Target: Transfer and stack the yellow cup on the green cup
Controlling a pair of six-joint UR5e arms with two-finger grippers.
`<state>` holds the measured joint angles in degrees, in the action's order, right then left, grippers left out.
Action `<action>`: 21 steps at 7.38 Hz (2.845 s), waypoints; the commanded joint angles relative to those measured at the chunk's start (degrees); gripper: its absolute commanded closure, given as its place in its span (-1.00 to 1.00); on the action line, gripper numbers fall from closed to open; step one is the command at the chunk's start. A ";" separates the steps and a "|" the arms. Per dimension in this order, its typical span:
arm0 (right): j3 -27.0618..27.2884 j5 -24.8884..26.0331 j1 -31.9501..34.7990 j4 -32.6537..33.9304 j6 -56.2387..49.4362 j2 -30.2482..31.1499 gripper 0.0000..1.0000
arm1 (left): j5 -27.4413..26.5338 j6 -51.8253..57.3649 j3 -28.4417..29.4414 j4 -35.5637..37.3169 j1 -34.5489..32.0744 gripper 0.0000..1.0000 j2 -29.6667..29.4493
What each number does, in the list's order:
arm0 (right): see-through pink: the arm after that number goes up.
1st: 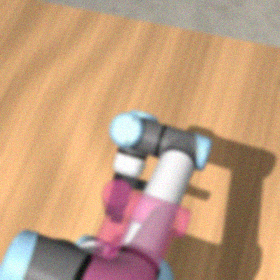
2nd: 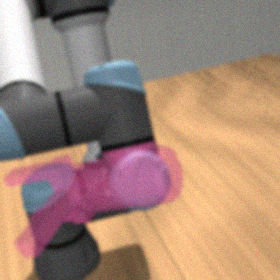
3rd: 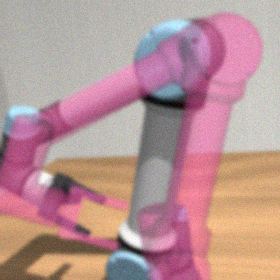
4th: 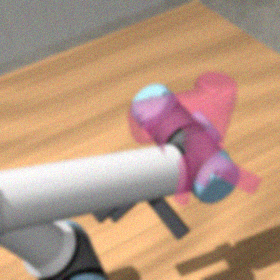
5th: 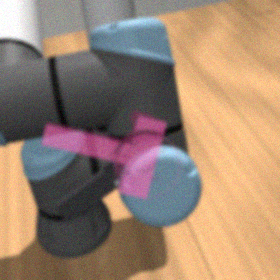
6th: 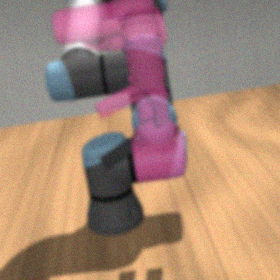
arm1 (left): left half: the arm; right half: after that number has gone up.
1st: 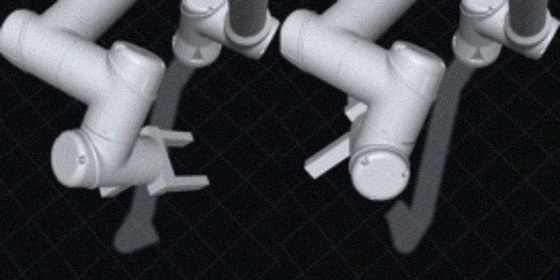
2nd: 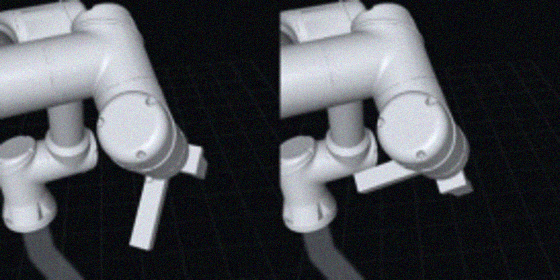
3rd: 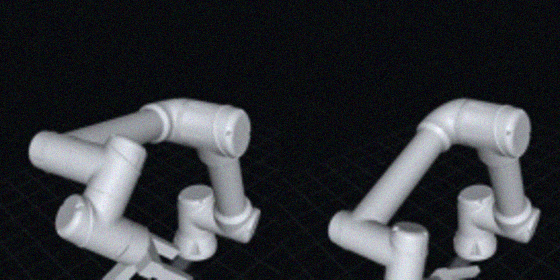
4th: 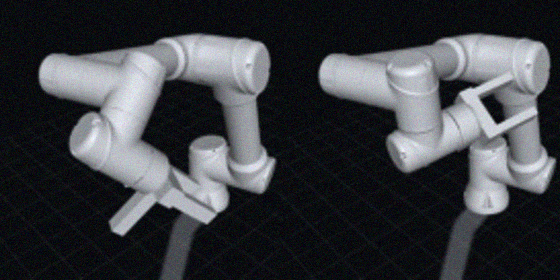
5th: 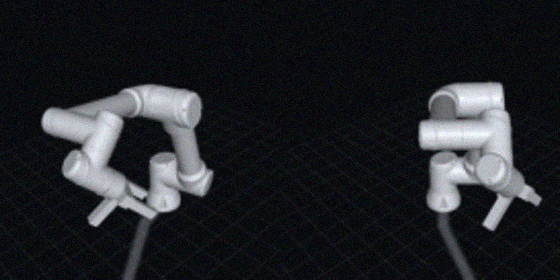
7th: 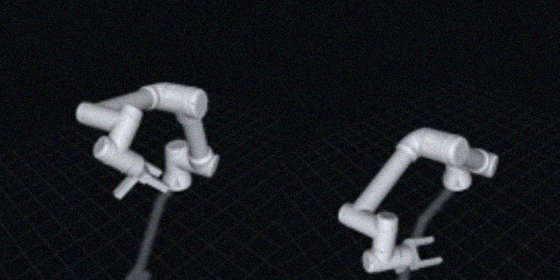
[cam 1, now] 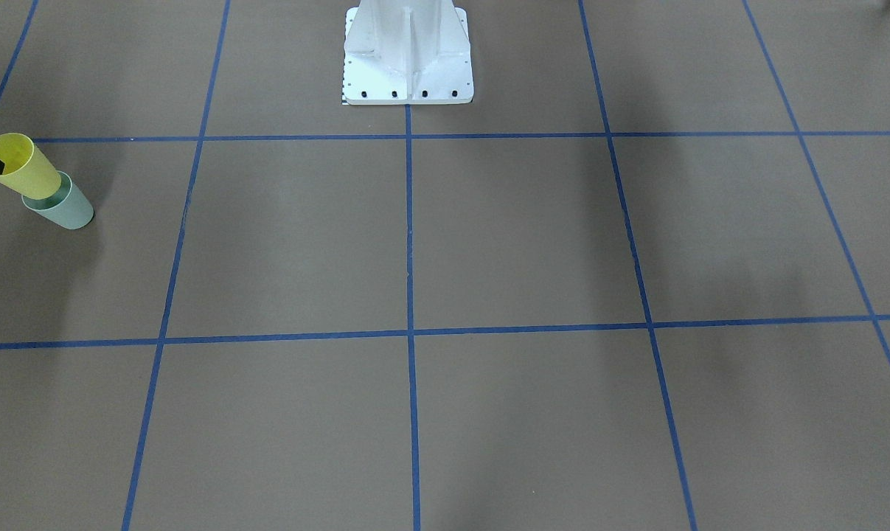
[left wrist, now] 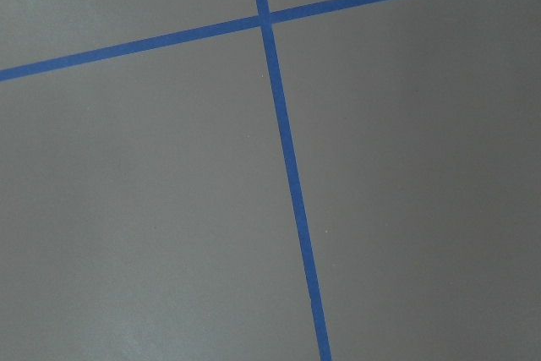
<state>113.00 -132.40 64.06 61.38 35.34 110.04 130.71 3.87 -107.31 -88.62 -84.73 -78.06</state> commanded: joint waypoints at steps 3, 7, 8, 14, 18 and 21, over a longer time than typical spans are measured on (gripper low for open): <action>-0.41 0.56 -0.51 -0.12 -0.01 -0.09 0.45 | -0.02 0.00 0.00 0.02 0.00 -1.00 -0.07; -0.33 0.30 -0.60 -0.12 -0.27 -1.06 -1.00 | -0.02 -0.09 0.00 -0.06 0.00 -1.00 0.02; -0.50 0.73 -0.60 -0.04 -0.36 -1.76 -1.00 | -0.02 0.00 0.00 0.02 0.00 -1.00 0.02; -10.62 0.47 16.24 13.42 -23.34 -8.24 -1.00 | -0.02 0.09 0.61 -0.06 0.00 -1.00 0.10; -7.28 0.56 23.91 32.47 -32.35 -14.07 -1.00 | -0.02 0.00 0.61 -0.06 0.09 -1.00 0.11; -7.80 0.47 23.92 31.87 -32.35 -11.87 -1.00 | -0.11 -0.26 0.79 0.02 0.09 -1.00 -0.51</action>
<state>105.38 -132.07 87.91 93.19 3.01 97.61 130.67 3.68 -106.70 -88.60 -84.67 -78.19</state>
